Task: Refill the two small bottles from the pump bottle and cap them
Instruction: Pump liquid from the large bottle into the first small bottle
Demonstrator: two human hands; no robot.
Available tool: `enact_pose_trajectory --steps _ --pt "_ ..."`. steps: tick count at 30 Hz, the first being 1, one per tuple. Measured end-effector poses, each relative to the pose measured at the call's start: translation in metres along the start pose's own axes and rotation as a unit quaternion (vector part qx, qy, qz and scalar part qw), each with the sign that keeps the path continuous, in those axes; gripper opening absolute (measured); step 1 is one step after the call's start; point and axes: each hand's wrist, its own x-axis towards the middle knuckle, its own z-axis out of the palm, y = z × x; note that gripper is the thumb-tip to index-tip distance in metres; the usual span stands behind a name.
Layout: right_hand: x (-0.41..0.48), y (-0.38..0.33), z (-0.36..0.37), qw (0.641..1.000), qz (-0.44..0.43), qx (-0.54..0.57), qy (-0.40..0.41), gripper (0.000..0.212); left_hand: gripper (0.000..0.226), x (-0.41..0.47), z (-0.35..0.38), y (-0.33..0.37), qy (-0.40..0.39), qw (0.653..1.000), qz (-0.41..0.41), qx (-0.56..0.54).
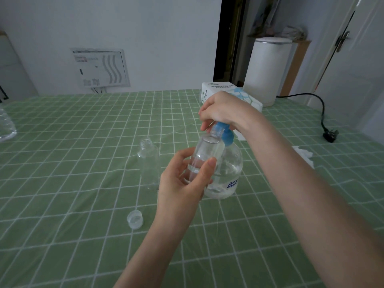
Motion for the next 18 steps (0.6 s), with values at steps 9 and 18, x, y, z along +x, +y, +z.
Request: enact_pose_trajectory --steps 9,18 --pt "-0.0012 0.0044 0.0055 1.0 0.002 0.003 -0.008 0.038 0.027 -0.0001 -0.0017 -0.0041 0.002 1.0 -0.001 -0.001" --pt "-0.0068 0.0093 -0.0011 0.988 -0.018 0.154 0.019 0.028 0.04 0.0035 -0.0007 -0.0039 -0.004 1.0 -0.003 0.001"
